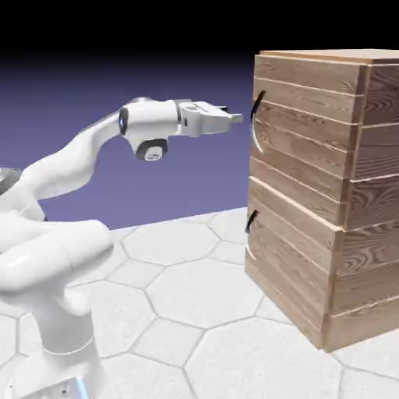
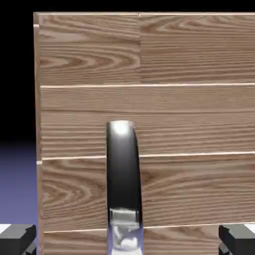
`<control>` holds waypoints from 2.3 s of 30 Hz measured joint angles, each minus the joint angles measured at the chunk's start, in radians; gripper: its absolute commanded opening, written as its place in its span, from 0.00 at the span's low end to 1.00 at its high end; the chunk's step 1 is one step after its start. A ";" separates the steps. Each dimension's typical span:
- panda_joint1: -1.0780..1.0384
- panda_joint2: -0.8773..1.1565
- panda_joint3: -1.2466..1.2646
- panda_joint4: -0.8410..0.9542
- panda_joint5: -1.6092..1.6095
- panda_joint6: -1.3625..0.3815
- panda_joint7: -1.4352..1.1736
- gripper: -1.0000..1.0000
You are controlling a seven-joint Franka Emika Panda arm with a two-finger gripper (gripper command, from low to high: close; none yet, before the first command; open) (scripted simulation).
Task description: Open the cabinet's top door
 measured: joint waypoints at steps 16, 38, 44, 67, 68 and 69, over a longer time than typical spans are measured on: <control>0.036 -0.035 -0.080 -0.160 0.248 -0.297 -0.269 0.00; -0.001 -0.038 -0.545 -0.644 0.111 -1.241 -0.575 0.00; -0.143 0.077 -0.684 -0.654 -0.011 -1.502 -0.679 0.00; -0.541 0.896 -0.810 -0.260 -0.784 -2.098 -1.400 0.00; -0.545 0.933 -0.805 -0.234 -0.817 -2.101 -1.427 0.00; -0.548 0.969 -0.801 -0.207 -0.848 -2.104 -1.453 0.00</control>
